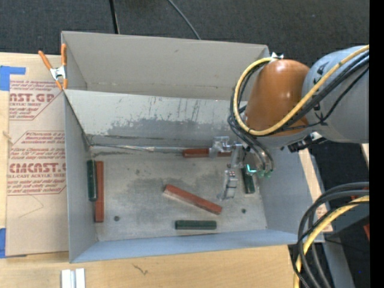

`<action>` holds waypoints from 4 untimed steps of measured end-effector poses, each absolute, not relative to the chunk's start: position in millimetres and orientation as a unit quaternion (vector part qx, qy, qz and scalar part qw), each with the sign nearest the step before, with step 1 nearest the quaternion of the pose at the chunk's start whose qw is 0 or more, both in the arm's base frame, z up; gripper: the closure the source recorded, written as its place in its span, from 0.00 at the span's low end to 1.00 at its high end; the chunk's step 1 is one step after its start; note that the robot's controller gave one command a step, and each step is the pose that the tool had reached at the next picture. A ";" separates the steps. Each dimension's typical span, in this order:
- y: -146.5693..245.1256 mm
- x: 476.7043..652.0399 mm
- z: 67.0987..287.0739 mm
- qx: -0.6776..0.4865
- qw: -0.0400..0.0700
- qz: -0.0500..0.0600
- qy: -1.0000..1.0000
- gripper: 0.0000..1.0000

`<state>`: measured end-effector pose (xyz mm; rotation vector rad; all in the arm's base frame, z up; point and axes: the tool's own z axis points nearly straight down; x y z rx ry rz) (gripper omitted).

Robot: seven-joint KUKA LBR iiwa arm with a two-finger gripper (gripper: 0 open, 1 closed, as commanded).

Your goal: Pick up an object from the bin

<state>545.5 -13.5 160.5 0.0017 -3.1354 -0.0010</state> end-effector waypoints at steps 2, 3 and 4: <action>-12.8 535.6 140.2 0.054 -0.006 0.000 -0.999 0.00; -18.5 511.3 101.1 0.111 0.001 0.000 -0.994 0.00; -18.8 508.1 94.8 0.080 0.002 0.000 -0.997 0.00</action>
Offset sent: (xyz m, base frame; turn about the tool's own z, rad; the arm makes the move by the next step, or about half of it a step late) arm -0.0384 0.0008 -0.0725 -0.2865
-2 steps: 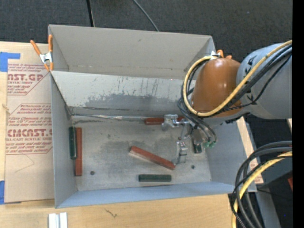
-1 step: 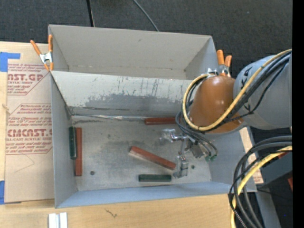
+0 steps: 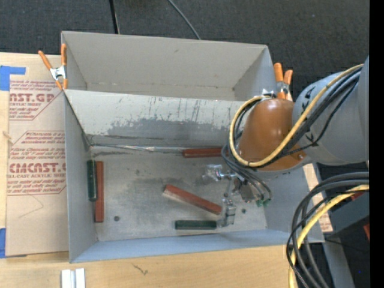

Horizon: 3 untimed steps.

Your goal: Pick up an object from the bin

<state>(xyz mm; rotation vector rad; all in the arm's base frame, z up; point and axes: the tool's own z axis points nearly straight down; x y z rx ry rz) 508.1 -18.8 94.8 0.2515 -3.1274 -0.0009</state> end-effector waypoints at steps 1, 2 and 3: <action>-11.2 511.9 73.3 0.244 -0.005 0.000 -0.970 1.00; -11.3 511.7 72.5 0.243 -0.005 0.000 -0.970 1.00; -31.5 503.1 225.1 0.252 -0.002 0.000 -0.968 1.00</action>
Offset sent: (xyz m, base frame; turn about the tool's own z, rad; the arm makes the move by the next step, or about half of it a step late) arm 0.0000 0.0000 0.0000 0.0000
